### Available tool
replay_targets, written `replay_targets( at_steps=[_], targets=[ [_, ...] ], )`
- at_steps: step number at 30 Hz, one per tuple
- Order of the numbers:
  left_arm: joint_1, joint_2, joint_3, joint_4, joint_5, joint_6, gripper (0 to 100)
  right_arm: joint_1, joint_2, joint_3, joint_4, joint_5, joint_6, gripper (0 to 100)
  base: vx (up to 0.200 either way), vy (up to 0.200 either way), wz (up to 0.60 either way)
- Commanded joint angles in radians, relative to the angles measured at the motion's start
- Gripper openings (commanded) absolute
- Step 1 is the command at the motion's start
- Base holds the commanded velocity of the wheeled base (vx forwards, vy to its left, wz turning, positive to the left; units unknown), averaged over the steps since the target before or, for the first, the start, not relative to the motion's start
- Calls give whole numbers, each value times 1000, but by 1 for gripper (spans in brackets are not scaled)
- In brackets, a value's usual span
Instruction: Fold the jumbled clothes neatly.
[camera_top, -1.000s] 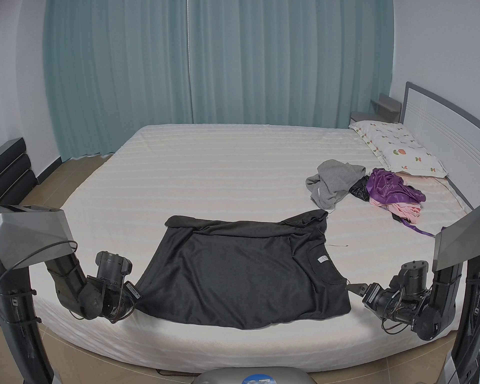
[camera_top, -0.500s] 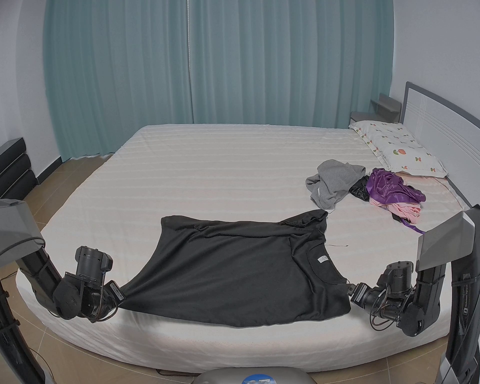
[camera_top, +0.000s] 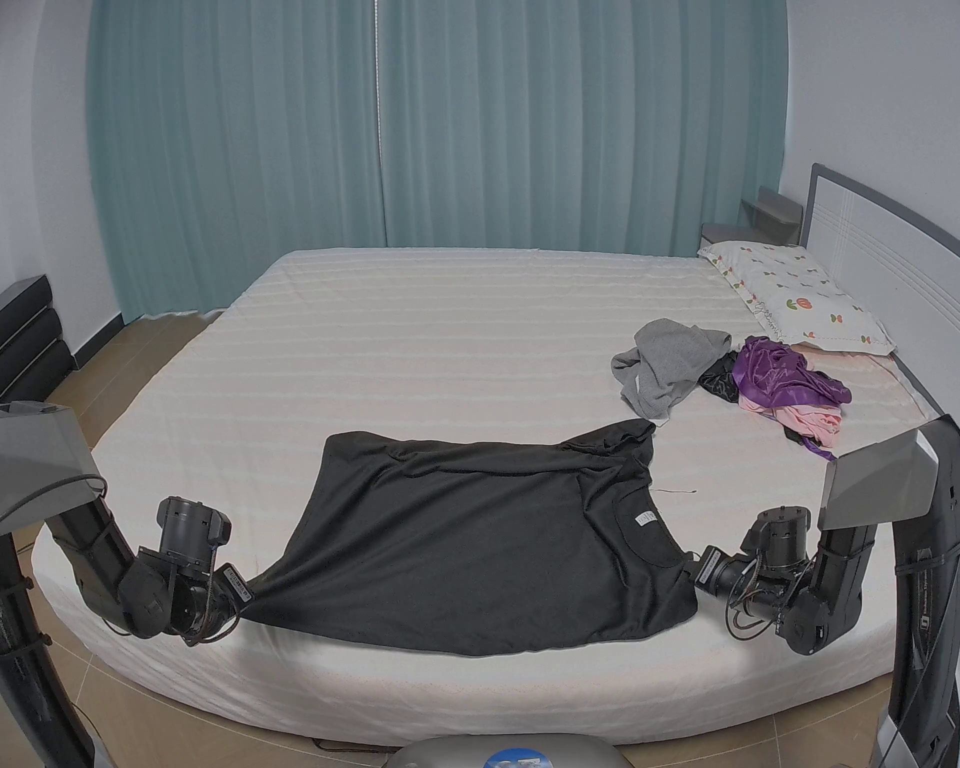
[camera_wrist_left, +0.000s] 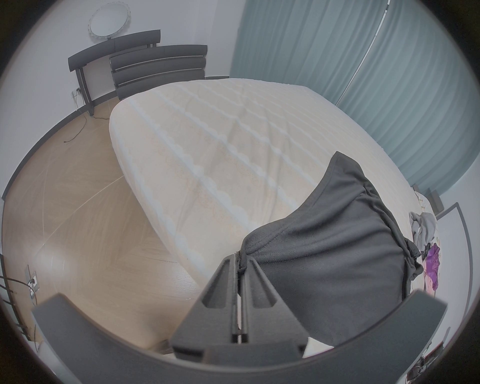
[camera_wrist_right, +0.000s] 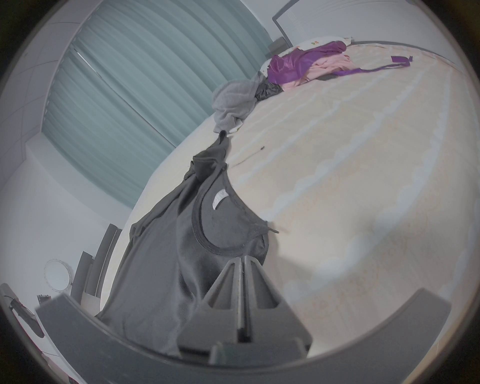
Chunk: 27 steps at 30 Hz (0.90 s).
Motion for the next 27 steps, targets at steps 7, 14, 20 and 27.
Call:
replay_targets(
  at_steps=[7, 14, 20, 27],
  targets=[
    [29, 101, -3, -83, -14, -3, 0, -42, -56, -265, 205, -23, 2, 0, 0, 0, 0],
    [29, 99, 3, -108, -40, -3, 0, -47, -5, -504, 407, -34, 5, 0, 0, 0, 0],
    [29, 99, 8, -128, -41, -4, 0, -42, 87, -707, 529, -85, 2, 0, 0, 0, 0],
    [19, 90, 13, -139, -44, -6, 0, -21, 141, -808, 582, -94, -2, 100, 0, 0, 0]
  ],
)
